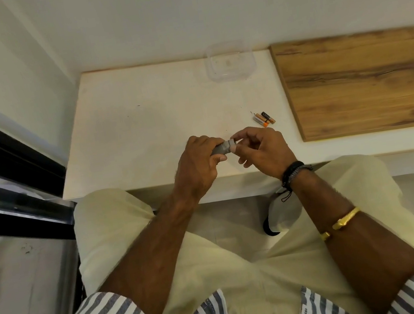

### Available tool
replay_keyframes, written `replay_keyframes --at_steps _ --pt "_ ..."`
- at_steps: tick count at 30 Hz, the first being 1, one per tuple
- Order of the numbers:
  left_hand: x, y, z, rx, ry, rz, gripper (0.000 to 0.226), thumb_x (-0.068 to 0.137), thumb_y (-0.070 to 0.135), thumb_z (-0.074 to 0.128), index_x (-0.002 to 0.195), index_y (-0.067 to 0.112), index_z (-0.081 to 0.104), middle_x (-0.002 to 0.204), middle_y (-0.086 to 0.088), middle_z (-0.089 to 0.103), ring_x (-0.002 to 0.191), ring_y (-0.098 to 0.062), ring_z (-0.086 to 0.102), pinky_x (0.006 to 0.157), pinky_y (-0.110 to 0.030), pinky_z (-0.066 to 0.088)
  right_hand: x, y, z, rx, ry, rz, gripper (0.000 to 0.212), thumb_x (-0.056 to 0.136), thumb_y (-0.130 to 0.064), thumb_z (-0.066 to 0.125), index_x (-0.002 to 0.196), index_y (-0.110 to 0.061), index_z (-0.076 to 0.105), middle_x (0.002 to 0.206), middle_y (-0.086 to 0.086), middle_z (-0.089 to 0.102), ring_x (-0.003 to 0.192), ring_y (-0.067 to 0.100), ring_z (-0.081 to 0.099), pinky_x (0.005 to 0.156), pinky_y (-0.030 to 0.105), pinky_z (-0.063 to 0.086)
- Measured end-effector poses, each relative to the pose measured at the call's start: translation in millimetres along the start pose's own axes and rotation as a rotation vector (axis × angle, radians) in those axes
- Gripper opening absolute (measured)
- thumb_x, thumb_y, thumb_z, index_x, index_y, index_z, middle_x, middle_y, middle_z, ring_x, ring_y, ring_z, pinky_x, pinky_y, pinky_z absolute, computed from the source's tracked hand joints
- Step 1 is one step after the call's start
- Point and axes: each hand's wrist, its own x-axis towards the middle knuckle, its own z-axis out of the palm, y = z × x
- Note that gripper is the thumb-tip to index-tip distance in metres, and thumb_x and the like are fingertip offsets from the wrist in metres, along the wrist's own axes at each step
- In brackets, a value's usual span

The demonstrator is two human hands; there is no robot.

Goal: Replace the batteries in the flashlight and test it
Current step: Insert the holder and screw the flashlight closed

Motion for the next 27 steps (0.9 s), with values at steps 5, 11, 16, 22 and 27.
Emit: replay_keyframes --at_steps 5,11,16,22,27 --pt "-1.5 4.8 0.9 0.011 -0.006 0.038 0.029 0.092 0.018 0.067 0.119 0.006 0.065 0.109 -0.011 0.069 0.1 -0.025 0.054 0.084 -0.025 0.037 -0.4 -4.3 4.3 -0.214 0.055 0.076 0.051 0.098 -0.057 0.051 0.081 -0.012 0.069 0.065 0.005 0.069 0.058 0.02 0.067 0.06 0.037 0.059" --pt "-1.1 2.7 0.8 0.003 0.001 0.054 0.027 0.092 0.019 0.067 0.116 0.008 0.066 0.105 -0.007 0.069 0.096 -0.022 0.052 0.081 -0.03 0.042 -2.2 -6.7 6.6 -0.162 0.053 0.128 0.055 0.098 -0.064 0.044 0.079 -0.018 0.068 0.063 -0.001 0.068 0.056 0.019 0.068 0.062 0.036 0.061" --pt "0.0 -2.7 0.8 -0.013 0.001 -0.006 0.025 0.092 0.018 0.066 0.116 0.01 0.065 0.104 -0.006 0.069 0.094 -0.02 0.051 0.079 -0.033 0.045 -1.5 -2.8 -3.6 0.055 -0.063 0.021 0.029 0.092 -0.019 0.074 0.119 -0.014 0.067 0.093 0.005 0.077 0.074 0.017 0.076 0.067 0.033 0.065" --pt "-0.6 -1.6 -0.1 -0.007 -0.015 0.023 0.024 0.092 0.019 0.066 0.115 0.012 0.066 0.103 -0.003 0.069 0.094 -0.018 0.051 0.08 -0.029 0.043 -3.5 -5.6 -3.3 -0.026 -0.015 0.066 0.025 0.096 -0.038 0.066 0.098 -0.013 0.071 0.074 0.002 0.074 0.06 0.014 0.071 0.063 0.032 0.062" --pt "-1.1 2.6 3.2 -0.001 -0.026 0.065 0.028 0.091 0.019 0.067 0.118 0.01 0.065 0.108 -0.006 0.069 0.097 -0.018 0.05 0.083 -0.025 0.038 -2.7 -8.0 3.1 -0.212 0.053 0.12 0.057 0.101 -0.056 0.047 0.06 -0.019 0.062 0.052 -0.004 0.057 0.05 0.018 0.054 0.062 0.037 0.054"
